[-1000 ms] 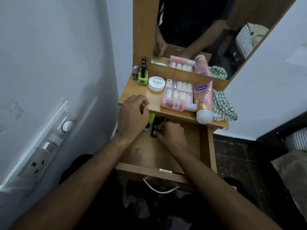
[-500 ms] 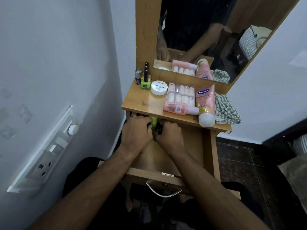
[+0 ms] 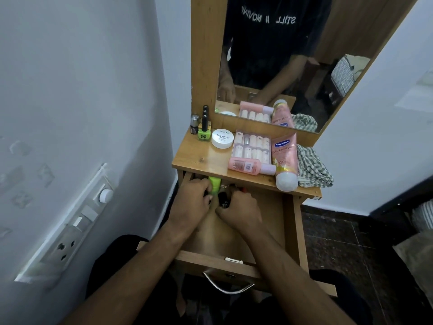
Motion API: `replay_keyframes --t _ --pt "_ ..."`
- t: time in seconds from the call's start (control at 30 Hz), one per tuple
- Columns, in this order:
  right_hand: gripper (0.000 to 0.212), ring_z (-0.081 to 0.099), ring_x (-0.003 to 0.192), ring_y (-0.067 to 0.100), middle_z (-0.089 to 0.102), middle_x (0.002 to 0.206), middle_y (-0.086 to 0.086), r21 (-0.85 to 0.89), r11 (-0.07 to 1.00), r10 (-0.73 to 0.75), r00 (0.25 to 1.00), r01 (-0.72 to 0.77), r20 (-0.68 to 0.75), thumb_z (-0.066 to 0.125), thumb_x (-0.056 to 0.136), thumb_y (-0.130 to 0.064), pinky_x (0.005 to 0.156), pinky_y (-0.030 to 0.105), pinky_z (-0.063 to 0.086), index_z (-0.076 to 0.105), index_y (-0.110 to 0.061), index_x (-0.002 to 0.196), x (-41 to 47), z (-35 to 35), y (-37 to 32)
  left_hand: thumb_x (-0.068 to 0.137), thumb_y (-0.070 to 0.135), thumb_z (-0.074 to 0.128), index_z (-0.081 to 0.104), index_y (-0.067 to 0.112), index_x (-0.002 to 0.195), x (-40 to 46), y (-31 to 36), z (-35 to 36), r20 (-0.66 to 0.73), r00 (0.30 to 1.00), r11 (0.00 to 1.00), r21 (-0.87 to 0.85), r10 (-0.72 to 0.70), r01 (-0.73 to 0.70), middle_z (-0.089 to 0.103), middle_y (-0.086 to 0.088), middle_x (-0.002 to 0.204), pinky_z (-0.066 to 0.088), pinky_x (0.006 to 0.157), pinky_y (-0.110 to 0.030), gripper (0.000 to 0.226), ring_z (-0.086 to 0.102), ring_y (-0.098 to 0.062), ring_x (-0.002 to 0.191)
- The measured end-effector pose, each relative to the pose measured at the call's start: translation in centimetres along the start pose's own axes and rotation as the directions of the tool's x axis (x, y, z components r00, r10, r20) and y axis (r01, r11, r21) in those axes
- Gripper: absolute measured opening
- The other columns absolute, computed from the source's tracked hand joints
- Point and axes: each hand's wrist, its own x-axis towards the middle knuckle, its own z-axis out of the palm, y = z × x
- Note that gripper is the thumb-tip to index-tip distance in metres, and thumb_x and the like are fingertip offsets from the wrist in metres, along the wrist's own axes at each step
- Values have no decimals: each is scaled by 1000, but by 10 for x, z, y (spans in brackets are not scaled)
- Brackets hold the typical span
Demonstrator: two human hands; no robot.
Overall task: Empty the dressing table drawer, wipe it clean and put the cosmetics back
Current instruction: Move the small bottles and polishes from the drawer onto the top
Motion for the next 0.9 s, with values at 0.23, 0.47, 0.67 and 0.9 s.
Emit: replay_keyframes --t 0.23,0.47,0.67,0.9 --pt "30 68 77 8 73 87 -5 519 854 26 999 -43 40 72 83 -27 63 25 56 73 -23 113 -26 -23 -1 80 16 82 67 26 81 -14 5 -39 -103 995 994 -108 -11 0 66 13 78 44 60 -10 18 61 -3 70" --pt "24 66 69 4 75 85 9 769 632 -126 992 93 -16 72 87 -25 59 18 47 75 -21 110 -45 -45 -25 80 18 83 73 26 83 17 16 -119 -262 962 973 -231 -75 13 70 14 74 52 66 -11 13 67 -2 68" --pt "31 67 75 4 70 81 -12 516 790 -198 935 330 -295 73 87 -27 72 26 60 71 -17 117 -6 -58 -65 81 17 82 72 21 85 42 7 -135 -348 933 983 -181 -96 34 68 13 75 45 66 -1 11 65 0 70" --pt "26 64 73 3 70 85 -11 446 851 -106 922 278 -372 76 81 -28 75 31 59 74 -19 105 55 -48 -96 80 13 82 71 19 83 40 -1 -123 -351 928 980 -191 -121 56 65 16 73 44 65 1 13 65 -1 70"
